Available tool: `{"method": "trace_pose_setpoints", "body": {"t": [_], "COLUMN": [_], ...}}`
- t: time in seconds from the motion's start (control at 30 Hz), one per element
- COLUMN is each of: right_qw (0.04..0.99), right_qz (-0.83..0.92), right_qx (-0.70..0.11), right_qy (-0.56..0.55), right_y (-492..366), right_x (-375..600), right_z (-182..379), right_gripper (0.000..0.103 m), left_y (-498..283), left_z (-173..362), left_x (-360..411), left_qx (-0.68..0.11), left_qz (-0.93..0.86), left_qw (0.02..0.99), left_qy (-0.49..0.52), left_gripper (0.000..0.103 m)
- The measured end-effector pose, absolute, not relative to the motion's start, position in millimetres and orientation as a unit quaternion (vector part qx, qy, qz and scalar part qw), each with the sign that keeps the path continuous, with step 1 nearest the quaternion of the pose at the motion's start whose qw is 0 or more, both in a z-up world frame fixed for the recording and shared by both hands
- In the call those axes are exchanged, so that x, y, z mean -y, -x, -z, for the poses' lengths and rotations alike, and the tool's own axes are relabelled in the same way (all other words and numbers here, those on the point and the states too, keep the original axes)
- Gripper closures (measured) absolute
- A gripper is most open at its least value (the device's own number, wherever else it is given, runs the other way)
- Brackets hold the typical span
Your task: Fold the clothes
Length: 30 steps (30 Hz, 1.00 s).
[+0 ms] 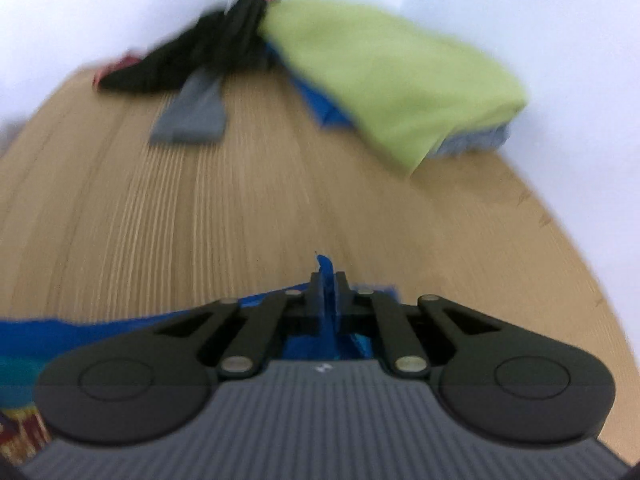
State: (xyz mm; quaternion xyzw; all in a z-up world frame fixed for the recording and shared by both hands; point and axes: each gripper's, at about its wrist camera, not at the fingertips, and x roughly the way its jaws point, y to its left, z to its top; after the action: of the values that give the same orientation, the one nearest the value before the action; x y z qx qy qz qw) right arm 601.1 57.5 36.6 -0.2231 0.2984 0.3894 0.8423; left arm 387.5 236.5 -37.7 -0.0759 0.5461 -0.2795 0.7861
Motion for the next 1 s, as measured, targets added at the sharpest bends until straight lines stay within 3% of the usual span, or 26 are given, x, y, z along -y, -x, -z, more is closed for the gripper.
{"method": "trace_pose_setpoints", "body": {"t": [0.13,0.37,0.4,0.47,0.53,0.67,0.93,1.0], "right_qw": [0.854,0.873,0.878,0.902,0.911,0.911,0.904,0.900], "right_qz": [-0.373,-0.298,-0.284,-0.246,-0.219,-0.186,-0.117,-0.100], "right_qx": [-0.263,-0.292,-0.292,-0.281,-0.295,-0.330,-0.397,-0.413], "right_qy": [0.250,0.254,0.249,0.215,0.190,0.163,0.107,0.093], "right_y": [-613.2,-634.7,-636.3,-632.3,-617.3,-579.9,-504.9,-486.2], "right_x": [-75.3,-97.8,-96.1,-70.0,-40.5,10.8,113.2,138.8], "right_z": [-37.9,3.8,3.6,-23.7,-30.4,-17.1,9.5,16.2], "right_gripper": [0.096,0.093,0.092,0.070,0.055,0.054,0.055,0.046], "left_y": [-387.4,-386.9,-388.6,-393.7,-402.6,-439.7,-523.9,-529.9], "left_z": [38.6,33.9,31.6,24.7,14.3,-1.1,29.5,39.6], "left_x": [-239.9,-234.7,-234.3,-233.1,-231.3,-213.7,-156.6,-156.3], "left_qx": [-0.544,-0.554,-0.553,-0.545,-0.526,-0.491,-0.505,-0.505], "left_qz": [0.273,0.266,0.266,0.269,0.280,0.308,0.321,0.305], "left_qw": [0.790,0.787,0.788,0.793,0.802,0.814,0.801,0.807], "left_qy": [0.071,0.051,0.049,0.047,0.048,0.041,-0.004,-0.008], "left_gripper": [0.052,0.052,0.052,0.052,0.052,0.043,0.044,0.045]}}
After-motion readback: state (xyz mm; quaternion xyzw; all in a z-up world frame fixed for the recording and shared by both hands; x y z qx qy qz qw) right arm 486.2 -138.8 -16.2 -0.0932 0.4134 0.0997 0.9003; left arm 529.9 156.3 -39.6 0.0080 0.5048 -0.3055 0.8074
